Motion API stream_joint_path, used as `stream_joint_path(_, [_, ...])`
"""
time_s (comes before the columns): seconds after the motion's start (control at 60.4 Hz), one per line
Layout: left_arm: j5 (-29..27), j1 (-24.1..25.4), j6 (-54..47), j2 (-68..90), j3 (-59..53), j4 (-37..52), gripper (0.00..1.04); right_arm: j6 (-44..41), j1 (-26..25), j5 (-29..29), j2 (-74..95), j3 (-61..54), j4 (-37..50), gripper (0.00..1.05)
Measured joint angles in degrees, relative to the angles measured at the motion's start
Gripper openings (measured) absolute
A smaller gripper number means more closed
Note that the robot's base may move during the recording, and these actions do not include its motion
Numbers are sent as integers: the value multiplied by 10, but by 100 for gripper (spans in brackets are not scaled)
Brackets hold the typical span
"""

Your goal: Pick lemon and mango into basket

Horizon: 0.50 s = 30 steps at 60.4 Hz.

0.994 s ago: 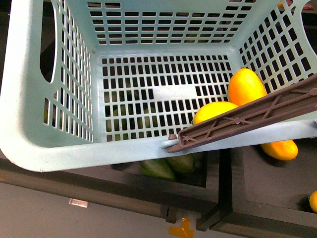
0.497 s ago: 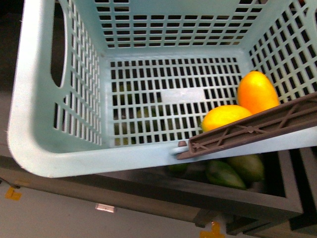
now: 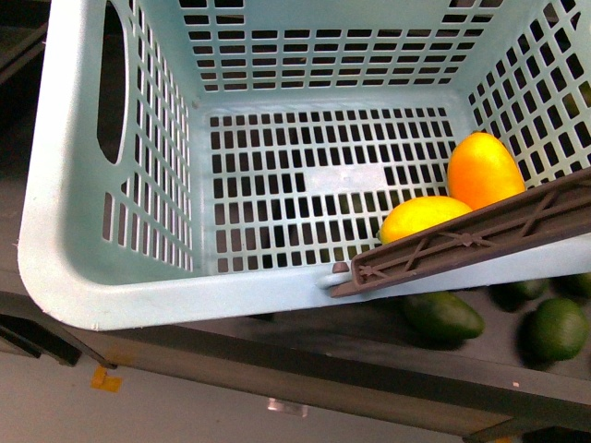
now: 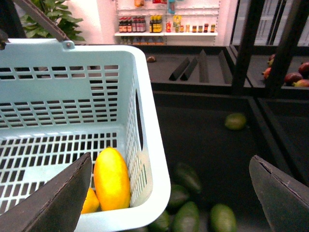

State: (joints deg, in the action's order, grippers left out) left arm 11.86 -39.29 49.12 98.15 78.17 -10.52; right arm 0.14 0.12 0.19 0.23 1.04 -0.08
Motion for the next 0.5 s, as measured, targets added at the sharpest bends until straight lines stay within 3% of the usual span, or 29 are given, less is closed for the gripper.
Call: stream_joint_path(0.497, [-7, 7, -3, 0, 0, 0, 5, 0, -1, -6, 0, 0, 0, 96])
